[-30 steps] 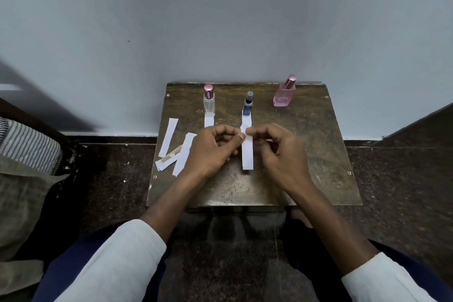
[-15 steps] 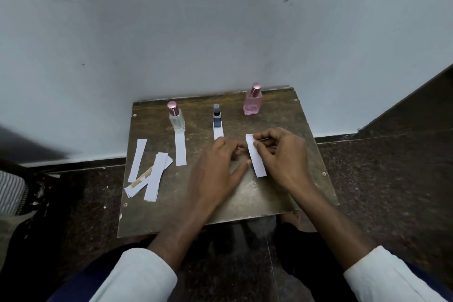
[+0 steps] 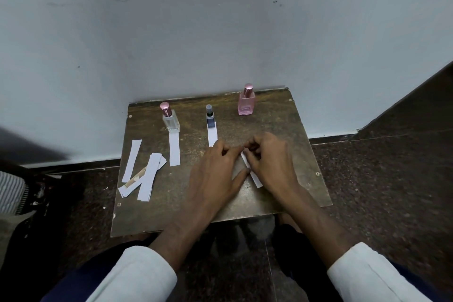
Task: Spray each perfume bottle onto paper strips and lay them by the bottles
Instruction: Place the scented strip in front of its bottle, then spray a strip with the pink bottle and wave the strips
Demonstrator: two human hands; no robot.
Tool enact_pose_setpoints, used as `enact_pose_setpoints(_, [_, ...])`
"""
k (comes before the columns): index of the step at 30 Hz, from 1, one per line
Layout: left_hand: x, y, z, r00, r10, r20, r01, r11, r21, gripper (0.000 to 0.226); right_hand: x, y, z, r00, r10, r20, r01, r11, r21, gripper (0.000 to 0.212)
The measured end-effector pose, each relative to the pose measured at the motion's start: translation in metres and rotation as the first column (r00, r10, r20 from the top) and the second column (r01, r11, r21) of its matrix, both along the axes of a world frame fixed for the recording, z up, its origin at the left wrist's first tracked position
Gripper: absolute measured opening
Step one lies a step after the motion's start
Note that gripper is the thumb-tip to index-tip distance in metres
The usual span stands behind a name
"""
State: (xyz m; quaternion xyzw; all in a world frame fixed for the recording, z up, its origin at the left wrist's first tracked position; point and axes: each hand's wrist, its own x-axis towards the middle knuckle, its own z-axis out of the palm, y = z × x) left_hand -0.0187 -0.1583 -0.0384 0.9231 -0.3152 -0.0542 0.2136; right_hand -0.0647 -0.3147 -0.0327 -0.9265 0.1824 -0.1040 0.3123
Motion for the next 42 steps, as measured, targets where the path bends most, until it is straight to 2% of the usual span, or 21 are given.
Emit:
enact_pose_setpoints(9, [0.001, 0.001, 0.001, 1.000, -0.009, 0.002, 0.009, 0.999, 0.038, 0.055, 0.005, -0.005, -0.005, 0.998, -0.026, -0.055, 0.031, 0.997, 0.077, 0.007])
enact_pose_setpoints(18, [0.008, 0.005, 0.000, 1.000, -0.005, -0.008, 0.006, 0.998, 0.063, 0.059, 0.015, -0.009, -0.002, 0.995, -0.008, -0.098, 0.013, 0.999, 0.047, 0.008])
enact_pose_setpoints(20, [0.007, 0.005, 0.001, 1.000, -0.006, 0.002, 0.006, 0.998, 0.062, 0.059, 0.016, -0.010, 0.003, 0.997, -0.034, -0.076, 0.037, 0.999, 0.037, 0.007])
enact_pose_setpoints(23, [0.011, 0.005, 0.003, 1.000, -0.025, -0.008, 0.025, 1.000, 0.011, 0.057, 0.018, -0.010, 0.014, 0.985, -0.158, 0.068, 0.152, 0.984, 0.088, 0.003])
enact_pose_setpoints(27, [0.019, 0.006, 0.009, 1.000, 0.025, -0.020, -0.026, 0.997, -0.076, 0.042, 0.027, -0.015, 0.024, 0.938, -0.274, 0.213, 0.244, 0.957, 0.155, 0.022])
enact_pose_setpoints(31, [0.018, 0.004, 0.015, 0.999, 0.042, -0.034, -0.047, 0.987, -0.155, 0.031, 0.042, -0.022, 0.027, 0.958, -0.219, 0.183, 0.199, 0.973, 0.119, 0.056])
enact_pose_setpoints(35, [0.018, 0.003, 0.018, 0.998, 0.037, -0.056, -0.050, 0.971, -0.235, 0.021, 0.059, -0.020, 0.023, 0.978, -0.168, 0.124, 0.146, 0.975, 0.169, 0.072])
enact_pose_setpoints(38, [0.020, 0.002, 0.016, 0.997, 0.022, -0.071, -0.040, 0.965, -0.261, 0.019, 0.069, -0.023, 0.019, 0.979, -0.184, 0.085, 0.163, 0.964, 0.210, 0.076])
enact_pose_setpoints(42, [0.023, 0.003, 0.011, 0.995, 0.021, -0.099, -0.047, 0.963, -0.266, 0.016, 0.073, -0.027, 0.022, 0.981, -0.166, 0.097, 0.141, 0.964, 0.224, 0.059])
